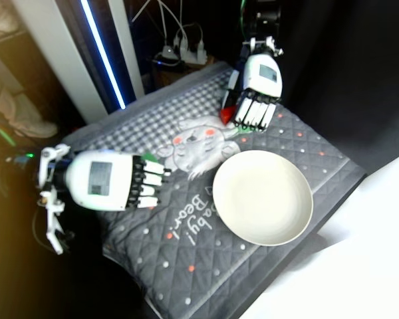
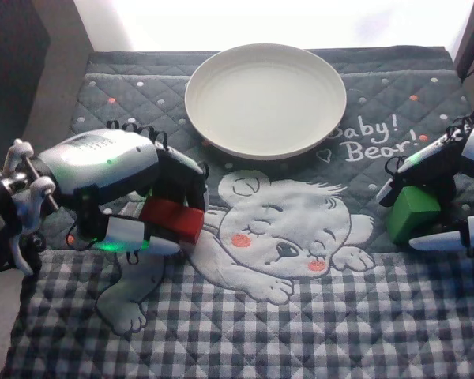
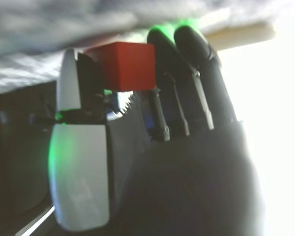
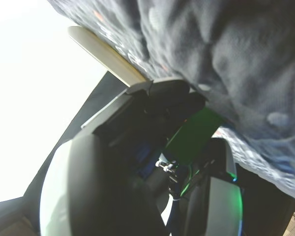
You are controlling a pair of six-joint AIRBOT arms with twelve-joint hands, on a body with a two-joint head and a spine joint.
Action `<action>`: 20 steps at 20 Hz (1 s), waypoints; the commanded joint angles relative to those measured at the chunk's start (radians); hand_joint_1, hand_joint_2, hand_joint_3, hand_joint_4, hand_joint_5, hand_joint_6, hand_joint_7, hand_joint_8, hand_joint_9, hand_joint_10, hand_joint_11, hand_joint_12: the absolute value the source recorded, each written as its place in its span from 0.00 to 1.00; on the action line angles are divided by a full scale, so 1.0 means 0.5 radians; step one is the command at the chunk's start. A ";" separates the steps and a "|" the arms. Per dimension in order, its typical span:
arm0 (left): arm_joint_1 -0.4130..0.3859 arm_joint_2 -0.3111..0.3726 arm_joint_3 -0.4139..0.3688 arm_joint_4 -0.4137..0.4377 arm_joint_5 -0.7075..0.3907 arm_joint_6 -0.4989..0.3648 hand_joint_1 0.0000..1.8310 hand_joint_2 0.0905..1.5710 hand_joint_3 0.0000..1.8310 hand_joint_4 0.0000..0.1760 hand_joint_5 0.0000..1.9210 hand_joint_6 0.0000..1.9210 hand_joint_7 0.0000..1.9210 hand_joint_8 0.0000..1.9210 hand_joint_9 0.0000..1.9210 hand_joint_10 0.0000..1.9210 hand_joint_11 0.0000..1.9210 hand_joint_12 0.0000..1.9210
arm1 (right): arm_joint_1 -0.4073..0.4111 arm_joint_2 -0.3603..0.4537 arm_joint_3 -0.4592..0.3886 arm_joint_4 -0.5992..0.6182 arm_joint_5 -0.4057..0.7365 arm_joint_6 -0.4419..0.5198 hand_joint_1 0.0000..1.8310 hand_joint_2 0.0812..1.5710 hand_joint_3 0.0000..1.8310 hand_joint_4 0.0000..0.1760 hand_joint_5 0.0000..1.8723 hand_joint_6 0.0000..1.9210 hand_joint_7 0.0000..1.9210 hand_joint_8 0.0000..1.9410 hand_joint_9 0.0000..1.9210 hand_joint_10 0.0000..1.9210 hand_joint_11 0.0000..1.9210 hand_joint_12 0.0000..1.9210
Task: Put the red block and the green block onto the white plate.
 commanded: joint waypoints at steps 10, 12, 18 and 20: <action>-0.318 -0.100 0.139 -0.088 -0.471 0.017 0.70 0.63 0.00 0.00 0.71 0.11 0.54 0.52 0.49 0.57 0.42 0.78 | 0.231 -0.033 0.121 0.101 0.267 0.002 0.67 0.62 0.00 0.00 0.68 0.23 0.72 0.28 0.77 0.30 0.63 0.70; -0.366 -0.121 0.183 -0.110 -0.458 0.017 0.69 0.63 0.00 0.00 0.68 0.21 0.57 0.46 0.51 0.50 0.41 0.73 | 0.369 -0.105 0.205 0.088 0.253 0.002 0.65 0.65 0.00 0.00 0.60 0.37 0.56 0.61 0.59 0.82 0.59 0.96; -0.522 -0.315 0.431 -0.168 -0.367 0.017 0.70 0.62 0.00 0.00 0.64 0.26 0.66 0.32 0.58 0.46 0.45 0.71 | 0.673 -0.396 0.514 0.072 0.013 -0.003 0.54 0.74 0.00 0.56 0.45 0.62 0.49 0.69 0.53 0.88 0.52 1.00; -0.560 -0.408 0.547 -0.193 -0.294 0.017 0.70 0.62 0.00 0.00 0.60 0.34 0.68 0.26 0.61 0.34 0.45 0.62 | 0.743 -0.523 0.650 0.055 -0.113 -0.003 0.61 0.68 0.00 0.00 0.55 0.46 0.53 0.59 0.54 0.81 0.47 0.99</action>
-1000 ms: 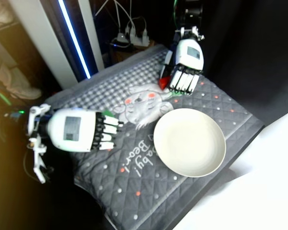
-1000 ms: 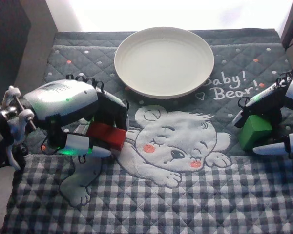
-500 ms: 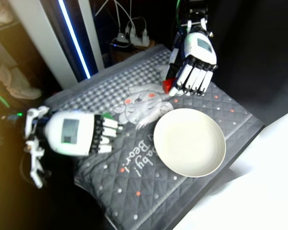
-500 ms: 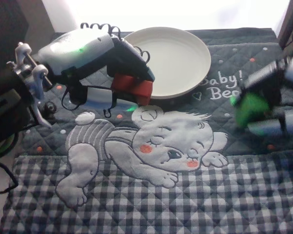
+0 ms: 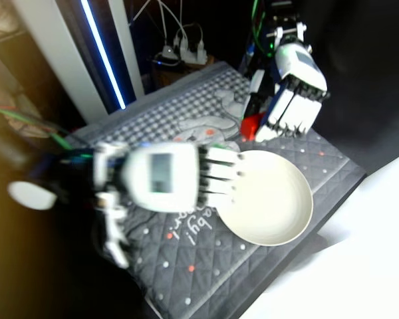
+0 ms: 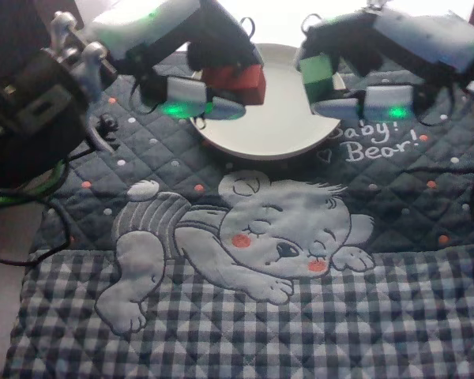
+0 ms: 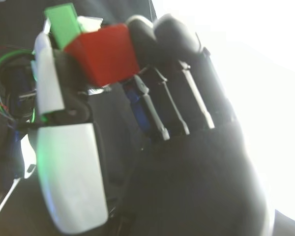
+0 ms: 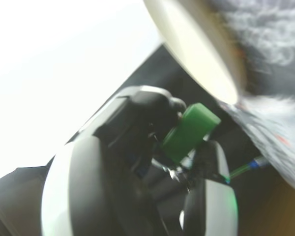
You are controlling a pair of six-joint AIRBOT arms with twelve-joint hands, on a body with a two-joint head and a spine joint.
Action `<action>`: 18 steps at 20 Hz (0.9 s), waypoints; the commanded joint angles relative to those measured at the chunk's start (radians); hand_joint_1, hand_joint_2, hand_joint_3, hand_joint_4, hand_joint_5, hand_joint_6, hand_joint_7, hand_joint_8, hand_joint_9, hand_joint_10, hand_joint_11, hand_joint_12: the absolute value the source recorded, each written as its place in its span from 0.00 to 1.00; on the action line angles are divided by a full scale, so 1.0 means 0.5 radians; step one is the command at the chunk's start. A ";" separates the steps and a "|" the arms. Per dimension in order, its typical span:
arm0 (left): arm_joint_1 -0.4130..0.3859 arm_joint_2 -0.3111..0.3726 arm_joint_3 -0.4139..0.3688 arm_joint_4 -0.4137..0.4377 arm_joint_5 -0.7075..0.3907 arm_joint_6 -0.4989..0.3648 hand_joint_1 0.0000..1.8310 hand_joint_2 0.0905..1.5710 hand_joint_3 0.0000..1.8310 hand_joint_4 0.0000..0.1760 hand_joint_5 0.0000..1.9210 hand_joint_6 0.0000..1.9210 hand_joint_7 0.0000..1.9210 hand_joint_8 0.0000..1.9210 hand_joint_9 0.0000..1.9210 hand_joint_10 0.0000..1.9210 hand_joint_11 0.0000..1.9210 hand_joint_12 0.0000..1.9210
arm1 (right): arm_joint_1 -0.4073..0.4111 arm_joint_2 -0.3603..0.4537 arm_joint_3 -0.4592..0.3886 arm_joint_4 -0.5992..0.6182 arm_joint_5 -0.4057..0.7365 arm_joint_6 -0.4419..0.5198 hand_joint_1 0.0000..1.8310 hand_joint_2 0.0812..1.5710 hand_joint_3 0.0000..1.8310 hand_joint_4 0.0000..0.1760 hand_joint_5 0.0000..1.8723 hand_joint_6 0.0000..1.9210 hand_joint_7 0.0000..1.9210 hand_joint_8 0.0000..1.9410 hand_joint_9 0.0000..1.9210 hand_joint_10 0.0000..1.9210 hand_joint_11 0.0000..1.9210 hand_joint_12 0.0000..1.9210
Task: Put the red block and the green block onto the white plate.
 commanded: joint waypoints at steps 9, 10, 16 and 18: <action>-0.062 -0.222 0.297 -0.090 0.051 -0.032 0.59 0.61 0.00 0.00 0.37 0.07 0.41 0.13 0.38 0.29 0.26 0.66 | 0.048 -0.174 0.226 0.024 -0.109 0.002 0.56 0.62 0.00 0.08 0.25 0.00 0.34 0.06 0.37 0.01 0.18 0.48; -0.053 -0.217 0.292 -0.104 0.038 -0.032 0.57 0.59 0.00 0.00 0.29 0.01 0.36 0.04 0.33 0.20 0.18 0.65 | 0.048 -0.173 0.223 0.024 -0.107 0.002 0.45 0.59 0.00 0.22 0.12 0.00 0.17 0.01 0.21 0.00 0.09 0.43; -0.019 0.019 0.030 -0.072 -0.161 -0.025 0.53 0.55 0.00 0.52 0.13 0.00 0.16 0.00 0.19 0.00 0.00 0.55 | 0.048 0.019 0.000 0.020 0.101 0.002 0.36 0.56 0.00 0.34 0.07 0.00 0.10 0.00 0.13 0.02 0.00 0.43; 0.045 0.195 -0.167 -0.023 -0.258 -0.013 0.53 0.55 0.00 0.52 0.12 0.00 0.14 0.00 0.16 0.00 0.00 0.50 | 0.048 0.192 -0.188 -0.068 0.159 0.002 0.38 0.61 0.00 0.00 0.09 0.00 0.11 0.00 0.11 0.01 0.00 0.50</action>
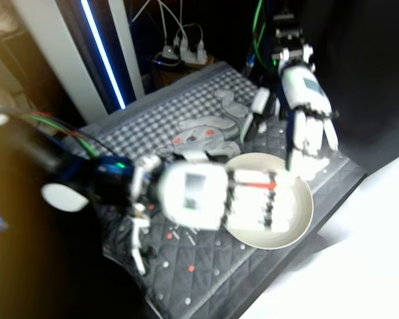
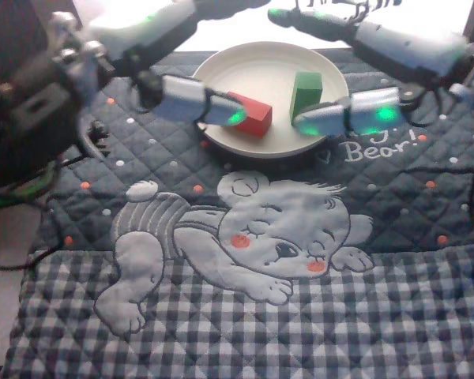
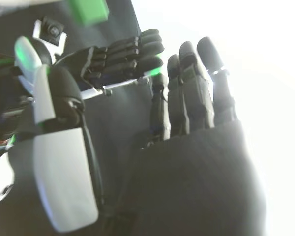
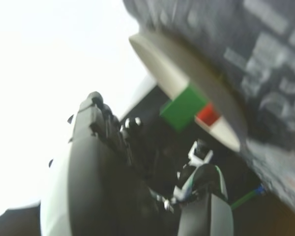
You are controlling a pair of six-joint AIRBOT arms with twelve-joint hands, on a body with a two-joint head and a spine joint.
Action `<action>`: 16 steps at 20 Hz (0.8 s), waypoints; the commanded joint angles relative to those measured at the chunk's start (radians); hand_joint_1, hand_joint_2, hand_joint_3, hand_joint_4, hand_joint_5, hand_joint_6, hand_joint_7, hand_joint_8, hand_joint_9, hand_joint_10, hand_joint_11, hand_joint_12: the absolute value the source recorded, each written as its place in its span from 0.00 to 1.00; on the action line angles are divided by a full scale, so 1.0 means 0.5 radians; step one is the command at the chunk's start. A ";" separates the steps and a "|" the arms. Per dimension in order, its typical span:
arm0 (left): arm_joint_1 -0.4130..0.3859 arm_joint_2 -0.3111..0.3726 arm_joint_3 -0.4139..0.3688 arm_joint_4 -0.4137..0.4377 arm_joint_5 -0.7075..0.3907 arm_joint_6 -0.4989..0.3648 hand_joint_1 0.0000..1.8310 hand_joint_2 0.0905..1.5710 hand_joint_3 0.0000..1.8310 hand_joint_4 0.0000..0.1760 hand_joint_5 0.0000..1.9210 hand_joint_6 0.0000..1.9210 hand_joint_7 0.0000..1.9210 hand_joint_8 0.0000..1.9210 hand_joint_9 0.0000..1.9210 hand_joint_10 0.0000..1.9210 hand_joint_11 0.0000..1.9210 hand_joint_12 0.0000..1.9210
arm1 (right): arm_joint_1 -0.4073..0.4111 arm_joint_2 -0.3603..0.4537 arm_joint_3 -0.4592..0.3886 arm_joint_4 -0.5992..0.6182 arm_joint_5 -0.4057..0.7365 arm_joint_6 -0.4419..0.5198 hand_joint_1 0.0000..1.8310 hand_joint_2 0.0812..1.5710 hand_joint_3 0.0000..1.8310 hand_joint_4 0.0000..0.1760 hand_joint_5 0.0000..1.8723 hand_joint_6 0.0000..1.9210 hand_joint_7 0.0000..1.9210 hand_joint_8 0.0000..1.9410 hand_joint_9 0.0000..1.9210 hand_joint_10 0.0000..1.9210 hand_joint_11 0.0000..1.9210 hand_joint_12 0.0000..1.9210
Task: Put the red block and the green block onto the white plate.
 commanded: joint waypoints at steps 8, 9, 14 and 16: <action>0.477 0.533 -0.541 -0.091 -0.871 -0.001 0.48 0.55 0.00 0.45 0.11 0.00 0.13 0.01 0.15 0.00 0.00 0.45 | -0.245 0.637 -0.605 0.097 0.639 -0.198 0.44 0.56 0.00 0.89 0.07 0.00 0.08 0.00 0.09 0.00 0.00 0.26; 0.534 0.563 -0.578 -0.106 -0.933 -0.005 0.48 0.53 0.00 0.57 0.12 0.00 0.16 0.01 0.15 0.00 0.00 0.44 | -0.366 0.681 -0.644 0.152 0.712 -0.201 0.44 0.55 0.00 0.93 0.08 0.00 0.09 0.00 0.10 0.00 0.00 0.26; 0.879 0.711 -0.767 -0.240 -1.298 -0.005 0.52 0.55 0.00 0.42 0.09 0.00 0.12 0.00 0.11 0.00 0.00 0.33 | -0.817 0.742 -0.788 0.426 1.031 -0.201 0.50 0.52 0.00 0.71 0.13 0.00 0.16 0.00 0.16 0.00 0.00 0.22; 1.000 0.714 -0.791 -0.332 -1.421 -0.006 0.50 0.56 0.00 0.39 0.08 0.00 0.11 0.00 0.12 0.00 0.00 0.37 | -0.971 0.741 -0.831 0.522 1.146 -0.209 0.48 0.51 0.00 0.83 0.14 0.00 0.15 0.00 0.13 0.00 0.00 0.13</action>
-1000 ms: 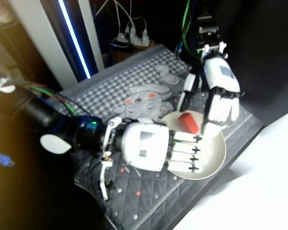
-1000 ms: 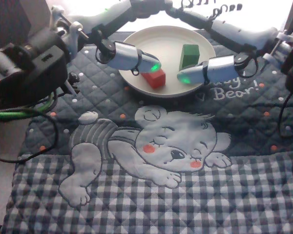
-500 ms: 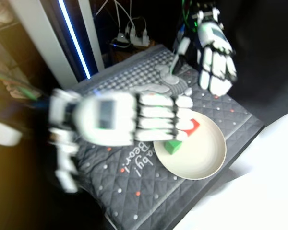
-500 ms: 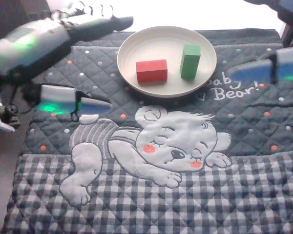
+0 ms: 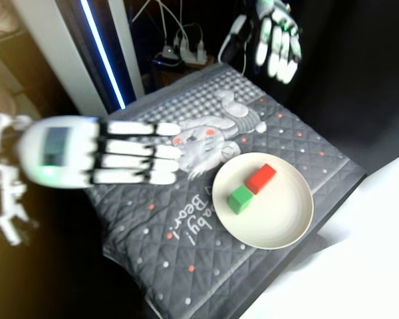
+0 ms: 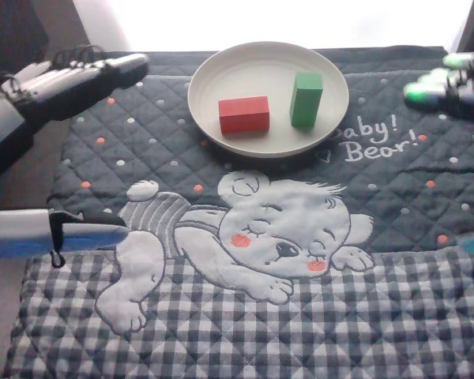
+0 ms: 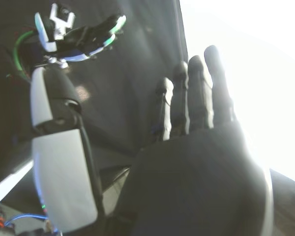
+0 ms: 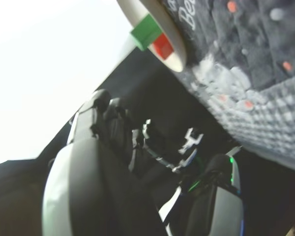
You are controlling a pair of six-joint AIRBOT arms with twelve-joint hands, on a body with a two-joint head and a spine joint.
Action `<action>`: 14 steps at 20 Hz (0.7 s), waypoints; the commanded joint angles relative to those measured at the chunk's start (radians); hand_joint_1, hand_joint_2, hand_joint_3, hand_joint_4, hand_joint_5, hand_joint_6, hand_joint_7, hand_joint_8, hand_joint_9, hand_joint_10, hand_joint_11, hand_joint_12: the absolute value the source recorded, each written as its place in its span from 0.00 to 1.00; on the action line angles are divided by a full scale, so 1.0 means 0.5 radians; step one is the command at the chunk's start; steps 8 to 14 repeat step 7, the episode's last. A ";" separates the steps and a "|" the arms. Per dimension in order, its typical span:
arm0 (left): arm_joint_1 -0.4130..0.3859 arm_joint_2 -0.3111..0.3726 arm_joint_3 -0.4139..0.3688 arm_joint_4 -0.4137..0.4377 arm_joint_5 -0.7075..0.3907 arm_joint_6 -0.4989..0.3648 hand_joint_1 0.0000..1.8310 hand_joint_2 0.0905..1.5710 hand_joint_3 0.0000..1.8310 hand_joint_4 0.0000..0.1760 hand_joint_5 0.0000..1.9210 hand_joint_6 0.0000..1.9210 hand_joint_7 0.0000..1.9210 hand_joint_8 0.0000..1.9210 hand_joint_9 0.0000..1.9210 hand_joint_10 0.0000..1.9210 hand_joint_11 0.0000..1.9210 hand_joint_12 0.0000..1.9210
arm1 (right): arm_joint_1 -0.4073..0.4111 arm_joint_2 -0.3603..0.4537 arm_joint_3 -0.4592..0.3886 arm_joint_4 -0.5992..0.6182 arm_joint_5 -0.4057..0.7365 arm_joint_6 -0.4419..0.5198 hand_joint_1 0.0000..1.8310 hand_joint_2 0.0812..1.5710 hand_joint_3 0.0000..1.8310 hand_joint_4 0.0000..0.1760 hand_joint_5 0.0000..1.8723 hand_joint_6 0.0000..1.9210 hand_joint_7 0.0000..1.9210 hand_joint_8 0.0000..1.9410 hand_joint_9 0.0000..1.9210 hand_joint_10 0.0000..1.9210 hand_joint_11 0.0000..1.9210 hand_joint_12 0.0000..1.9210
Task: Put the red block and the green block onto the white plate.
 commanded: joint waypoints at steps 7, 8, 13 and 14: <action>0.055 0.014 -0.037 -0.078 -0.459 -0.009 0.41 0.56 0.00 0.47 0.11 0.00 0.12 0.00 0.14 0.00 0.00 0.51 | -0.106 -0.011 -0.039 0.174 0.409 -0.003 0.45 0.53 0.00 0.76 0.15 0.00 0.16 0.00 0.14 0.00 0.00 0.25; 0.055 0.014 -0.037 -0.078 -0.459 -0.009 0.41 0.56 0.00 0.47 0.11 0.00 0.12 0.00 0.14 0.00 0.00 0.51 | -0.106 -0.011 -0.039 0.174 0.409 -0.003 0.45 0.53 0.00 0.76 0.15 0.00 0.16 0.00 0.14 0.00 0.00 0.25; 0.055 0.014 -0.037 -0.078 -0.459 -0.009 0.41 0.56 0.00 0.47 0.11 0.00 0.12 0.00 0.14 0.00 0.00 0.51 | -0.106 -0.011 -0.039 0.174 0.409 -0.003 0.45 0.53 0.00 0.76 0.15 0.00 0.16 0.00 0.14 0.00 0.00 0.25; 0.055 0.014 -0.037 -0.078 -0.459 -0.009 0.41 0.56 0.00 0.47 0.11 0.00 0.12 0.00 0.14 0.00 0.00 0.51 | -0.106 -0.011 -0.039 0.174 0.409 -0.003 0.45 0.53 0.00 0.76 0.15 0.00 0.16 0.00 0.14 0.00 0.00 0.25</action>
